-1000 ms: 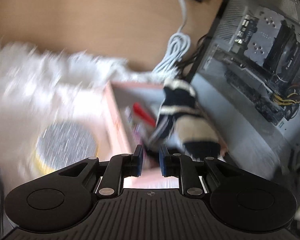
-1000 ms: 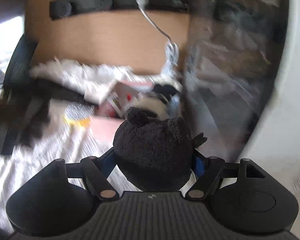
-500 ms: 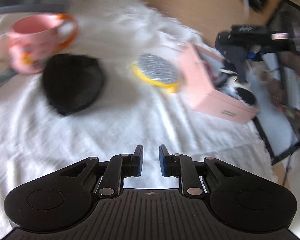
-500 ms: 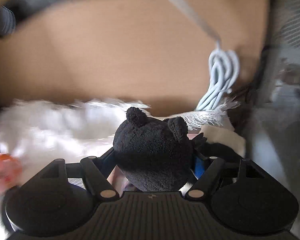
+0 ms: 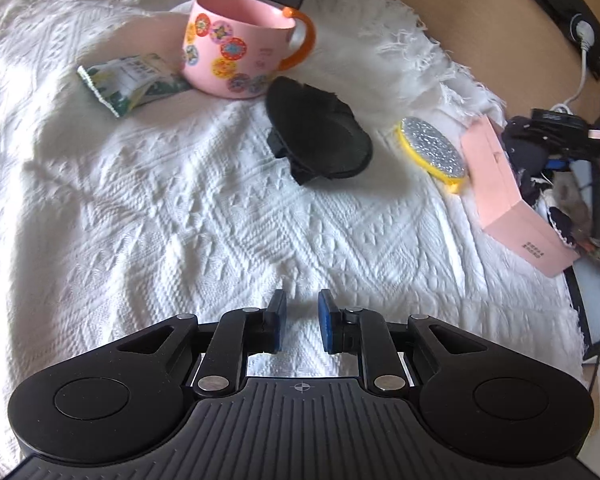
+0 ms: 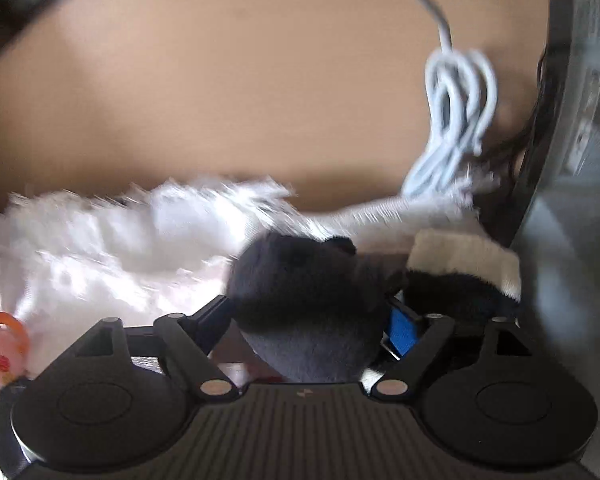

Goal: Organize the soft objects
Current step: 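Grasp the silver glitter pad with the right gripper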

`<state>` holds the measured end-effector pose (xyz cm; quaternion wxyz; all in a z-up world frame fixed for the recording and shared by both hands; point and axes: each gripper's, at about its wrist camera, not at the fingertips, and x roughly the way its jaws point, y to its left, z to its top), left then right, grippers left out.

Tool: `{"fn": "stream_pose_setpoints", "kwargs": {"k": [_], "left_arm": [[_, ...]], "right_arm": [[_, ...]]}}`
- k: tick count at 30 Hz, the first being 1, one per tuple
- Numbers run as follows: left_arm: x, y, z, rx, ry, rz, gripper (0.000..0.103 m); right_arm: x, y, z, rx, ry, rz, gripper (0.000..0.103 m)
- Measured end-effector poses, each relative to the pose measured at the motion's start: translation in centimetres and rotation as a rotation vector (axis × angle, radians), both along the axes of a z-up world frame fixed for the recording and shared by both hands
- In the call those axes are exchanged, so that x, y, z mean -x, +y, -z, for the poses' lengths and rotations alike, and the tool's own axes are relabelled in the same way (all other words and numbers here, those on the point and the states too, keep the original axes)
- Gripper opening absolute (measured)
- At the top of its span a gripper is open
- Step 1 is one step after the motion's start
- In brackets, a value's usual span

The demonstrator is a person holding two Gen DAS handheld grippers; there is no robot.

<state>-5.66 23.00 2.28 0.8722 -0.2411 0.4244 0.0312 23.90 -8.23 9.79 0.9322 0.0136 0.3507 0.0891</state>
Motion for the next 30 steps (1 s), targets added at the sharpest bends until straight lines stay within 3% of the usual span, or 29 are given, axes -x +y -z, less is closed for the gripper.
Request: {"fn": "stream_pose_setpoints", "kwargs": {"k": [6,10,14,19,22,30], "left_arm": [[-0.5,-0.4,0.1,-0.013,0.008,0.012,0.019],[-0.7,-0.9,0.1,-0.009,0.011,0.031,0.019],[-0.3,-1.0,-0.3,-0.016,0.015,0.042,0.019],[1.2,-0.3,-0.5,-0.027,0.021,0.016,0.019],[2.0,0.5,-0.2,-0.026,0.038,-0.018,0.019],[1.1,1.7,-0.4,-0.014,0.012,-0.03,0.019]], "right_arm": [[3.2,7.7,-1.0,0.13,-0.078,-0.218,0.086],[2.4,13.0,1.6,0.125,0.033,-0.302,0.086],[0.0,16.6,5.3,0.181,0.115,-0.263,0.086],[-3.3,17.4,7.8,0.205,0.173,-0.218,0.085],[-3.7,17.0,7.9,0.157,0.211,-0.225,0.08],[2.3,14.7,6.8,0.012,0.305,-0.378,0.077]]}}
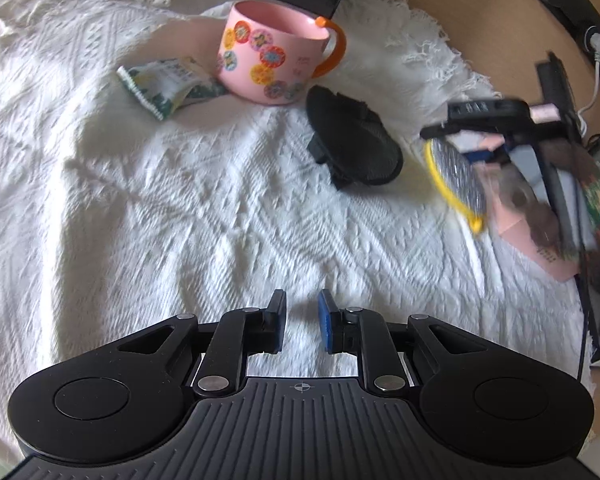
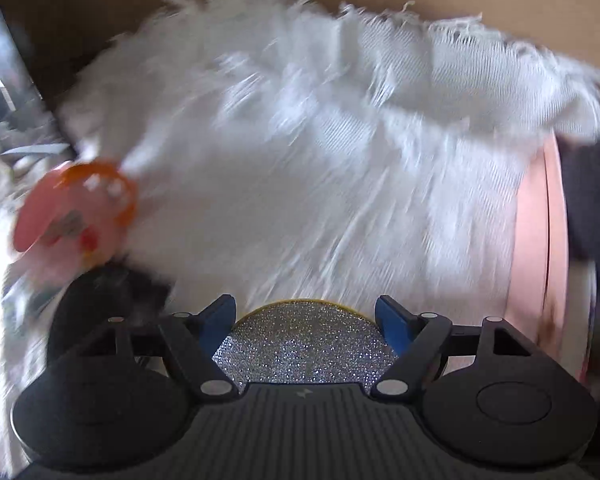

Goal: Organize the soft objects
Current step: 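Grasp the silver glitter pad with the right gripper, then grasp the black eye mask with the left gripper while the right gripper holds the glitter pad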

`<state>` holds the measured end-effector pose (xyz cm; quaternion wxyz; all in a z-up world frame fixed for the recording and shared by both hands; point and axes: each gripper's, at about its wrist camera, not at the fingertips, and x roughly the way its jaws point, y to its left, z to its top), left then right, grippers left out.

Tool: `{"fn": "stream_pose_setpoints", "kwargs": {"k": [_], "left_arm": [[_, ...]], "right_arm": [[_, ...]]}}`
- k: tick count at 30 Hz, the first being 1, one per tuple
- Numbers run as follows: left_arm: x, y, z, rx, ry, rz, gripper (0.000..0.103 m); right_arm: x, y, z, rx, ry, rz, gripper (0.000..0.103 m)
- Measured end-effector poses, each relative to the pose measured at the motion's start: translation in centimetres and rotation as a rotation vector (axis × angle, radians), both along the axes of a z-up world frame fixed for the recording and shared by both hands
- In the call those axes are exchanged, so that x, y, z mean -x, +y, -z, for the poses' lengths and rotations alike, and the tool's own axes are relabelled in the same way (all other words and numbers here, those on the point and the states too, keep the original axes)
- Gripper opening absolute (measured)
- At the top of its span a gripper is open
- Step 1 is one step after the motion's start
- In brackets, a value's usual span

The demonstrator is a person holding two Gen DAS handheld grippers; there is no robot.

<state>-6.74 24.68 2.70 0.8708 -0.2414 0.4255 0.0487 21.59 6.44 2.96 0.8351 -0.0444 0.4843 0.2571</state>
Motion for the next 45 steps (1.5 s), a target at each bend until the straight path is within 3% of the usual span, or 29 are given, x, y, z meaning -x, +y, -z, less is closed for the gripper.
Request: {"fn": "stream_pose_setpoints", "kwargs": {"k": [4,7,11,15,23,30,45], "left_arm": [[-1.8,0.4,-0.4,-0.012,-0.025,0.01,0.019],[-3.8,1.4,-1.1,-0.023,-0.062,-0.006,0.019],[-7.0,3.3,-2.2,-0.036,-0.111,-0.054,0.019],[-10.3,4.5,-2.1,-0.056,-0.116,-0.052,0.019],[-14.3,2.8,-0.5,-0.163,-0.055,0.033,0.022],[-15.8,1.9,0.2,-0.159,-0.046,0.064,0.023],[-15.8,4.9,0.5,0.005,-0.07,0.0,0.024]], "right_arm": [[5.4,-1.3,-0.1,-0.019,-0.007,-0.059,0.077],[9.3,-2.4,-0.1,0.02,-0.071,-0.089,0.077],[13.1,-3.9,-0.3,0.092,-0.187,-0.076,0.078],[15.3,-6.8,-0.4,0.109,-0.212,-0.034,0.078],[16.8,-9.0,1.9,0.101,-0.13,0.053,0.08],[18.2,-7.9,2.9,0.147,-0.2,0.05,0.089],[18.8,-7.9,3.5,0.132,-0.248,0.07,0.098]]}}
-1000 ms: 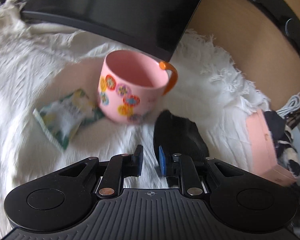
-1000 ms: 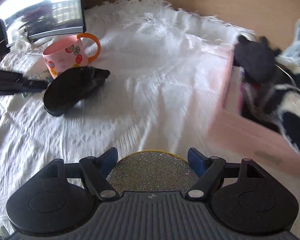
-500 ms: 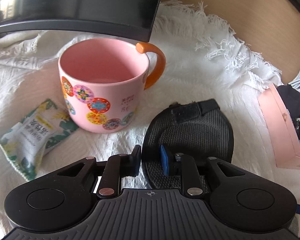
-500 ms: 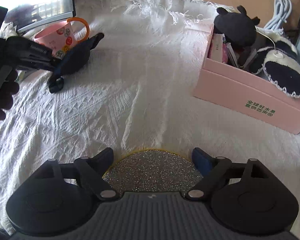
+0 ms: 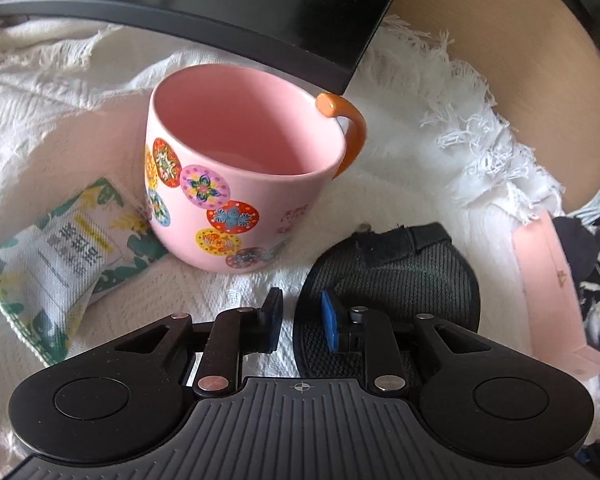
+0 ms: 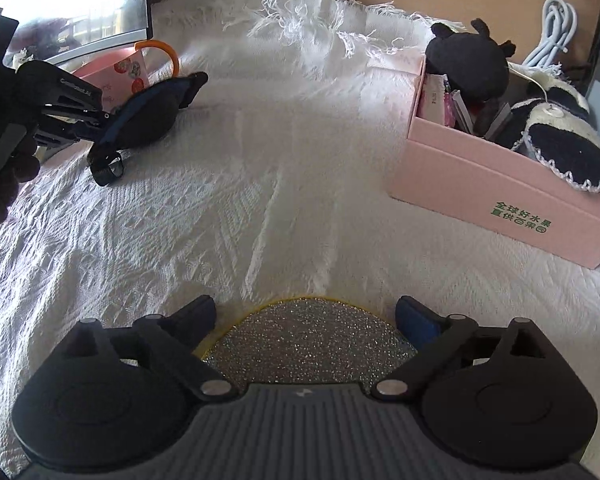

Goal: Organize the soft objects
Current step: 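Grasp the black eye mask with the left gripper while the right gripper holds the glitter pad, then carry the eye mask into the pink box and open the left gripper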

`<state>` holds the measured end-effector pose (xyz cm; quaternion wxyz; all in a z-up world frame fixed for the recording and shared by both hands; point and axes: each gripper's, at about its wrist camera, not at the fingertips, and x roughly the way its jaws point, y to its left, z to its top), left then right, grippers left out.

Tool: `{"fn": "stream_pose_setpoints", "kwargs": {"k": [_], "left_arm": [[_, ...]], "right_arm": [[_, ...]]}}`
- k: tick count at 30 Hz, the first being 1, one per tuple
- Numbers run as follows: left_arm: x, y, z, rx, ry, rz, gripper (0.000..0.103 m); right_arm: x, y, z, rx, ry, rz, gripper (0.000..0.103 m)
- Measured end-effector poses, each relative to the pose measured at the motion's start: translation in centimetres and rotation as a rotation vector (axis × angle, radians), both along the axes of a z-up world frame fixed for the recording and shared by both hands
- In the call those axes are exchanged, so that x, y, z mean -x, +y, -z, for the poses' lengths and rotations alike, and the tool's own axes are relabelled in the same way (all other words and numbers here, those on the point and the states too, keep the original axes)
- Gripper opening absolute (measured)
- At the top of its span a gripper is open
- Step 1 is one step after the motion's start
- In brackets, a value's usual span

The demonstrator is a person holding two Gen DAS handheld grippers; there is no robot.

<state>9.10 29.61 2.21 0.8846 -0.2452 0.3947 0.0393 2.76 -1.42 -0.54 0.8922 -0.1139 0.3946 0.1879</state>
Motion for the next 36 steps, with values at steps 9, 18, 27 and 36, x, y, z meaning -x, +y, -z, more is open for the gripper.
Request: {"fn": "stream_pose_setpoints", "kwargs": {"k": [9,18,27,36], "left_arm": [[0.5,1.3,1.2,0.263,0.0,0.047,0.025],[-2.6,-3.7,0.0,0.112,0.021,0.197,0.025],[-3.3,-7.5,-0.1,0.074,0.043,0.261,0.027],[-1.4,-8.8,-1.3,0.049,-0.013,0.261,0.01]], "right_arm": [[0.0,-0.2,0.0,-0.006,-0.013,0.0,0.099],[0.0,-0.4,0.0,-0.021,-0.012,-0.014,0.103],[0.7,-0.9,0.1,-0.029,-0.045,-0.055,0.103],[2.0,-2.4,-1.8,-0.009,-0.036,-0.104,0.099]]}}
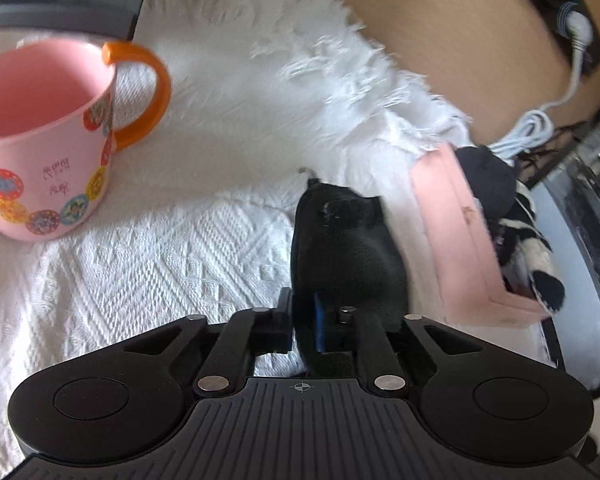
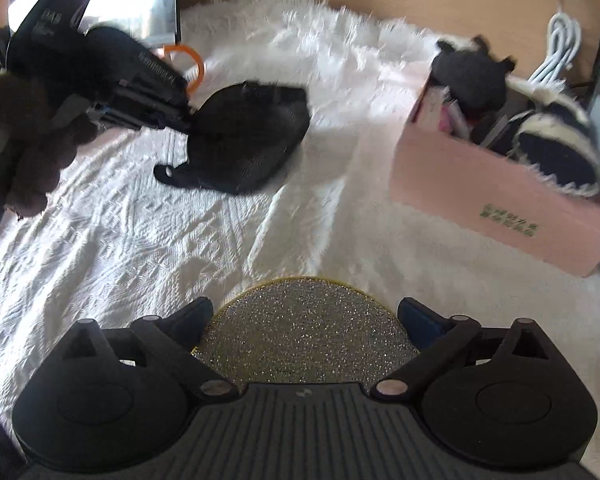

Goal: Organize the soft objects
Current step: 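Carry the eye mask into the pink box and open the left gripper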

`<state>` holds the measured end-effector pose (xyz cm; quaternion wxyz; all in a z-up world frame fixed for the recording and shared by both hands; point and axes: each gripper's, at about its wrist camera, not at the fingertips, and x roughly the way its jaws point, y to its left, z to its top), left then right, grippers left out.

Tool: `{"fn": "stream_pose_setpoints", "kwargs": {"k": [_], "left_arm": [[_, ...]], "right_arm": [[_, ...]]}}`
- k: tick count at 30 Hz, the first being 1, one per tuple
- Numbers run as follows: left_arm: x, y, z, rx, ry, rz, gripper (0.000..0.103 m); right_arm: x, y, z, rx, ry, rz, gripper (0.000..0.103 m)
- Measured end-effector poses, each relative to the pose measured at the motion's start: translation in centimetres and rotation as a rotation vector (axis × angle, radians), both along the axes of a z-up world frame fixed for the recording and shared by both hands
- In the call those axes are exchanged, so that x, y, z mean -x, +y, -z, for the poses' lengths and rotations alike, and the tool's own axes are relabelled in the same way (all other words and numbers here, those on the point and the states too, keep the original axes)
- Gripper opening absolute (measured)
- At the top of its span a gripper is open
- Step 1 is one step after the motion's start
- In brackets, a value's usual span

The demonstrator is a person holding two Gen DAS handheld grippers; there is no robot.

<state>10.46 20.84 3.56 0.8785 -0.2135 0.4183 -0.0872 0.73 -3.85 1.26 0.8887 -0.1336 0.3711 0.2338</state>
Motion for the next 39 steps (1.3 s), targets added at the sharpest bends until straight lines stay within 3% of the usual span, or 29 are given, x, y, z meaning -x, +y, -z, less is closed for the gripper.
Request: {"fn": "stream_pose_setpoints", "kwargs": {"k": [4,10,13,16,19,25,30,34,39], "left_arm": [[2.2,-0.7,-0.9,-0.085,-0.045,0.05,0.01],[4.6,-1.0,-2.3,-0.094,-0.062,0.106,0.012],[3.6,-1.4,-2.2,-0.063,-0.027,0.125,0.017],[1.8,-2.6,-1.3,-0.087,0.007,0.119,0.017],[-0.2,-3.5,0.1,-0.103,0.042,0.078,0.026],[-2.3,-3.9,0.3,-0.04,0.019,0.004,0.019],[-2.8,-4.1,0.6,0.01,-0.007,0.009,0.011],[-1.8,-4.5,-0.2,-0.025,-0.037,0.039,0.01],[1.6,-4.5,-1.6,-0.05,-0.06,0.108,0.009]], "right_arm": [[1.6,-0.7,-0.8,0.039,-0.026,-0.023,0.099],[2.9,-0.9,0.5,0.059,0.013,-0.042,0.099],[2.8,-1.1,1.2,0.043,0.031,-0.015,0.099],[2.6,-1.3,1.4,0.018,0.042,-0.005,0.1],[3.0,-1.3,1.5,0.019,0.027,0.001,0.1],[4.6,-2.3,-0.6,0.004,-0.029,-0.017,0.099],[5.4,-3.4,-0.9,-0.008,0.02,-0.011,0.099],[5.7,-3.7,-0.7,0.019,0.004,0.024,0.099],[5.9,-4.1,-2.2,-0.003,-0.111,0.048,0.099]]}}
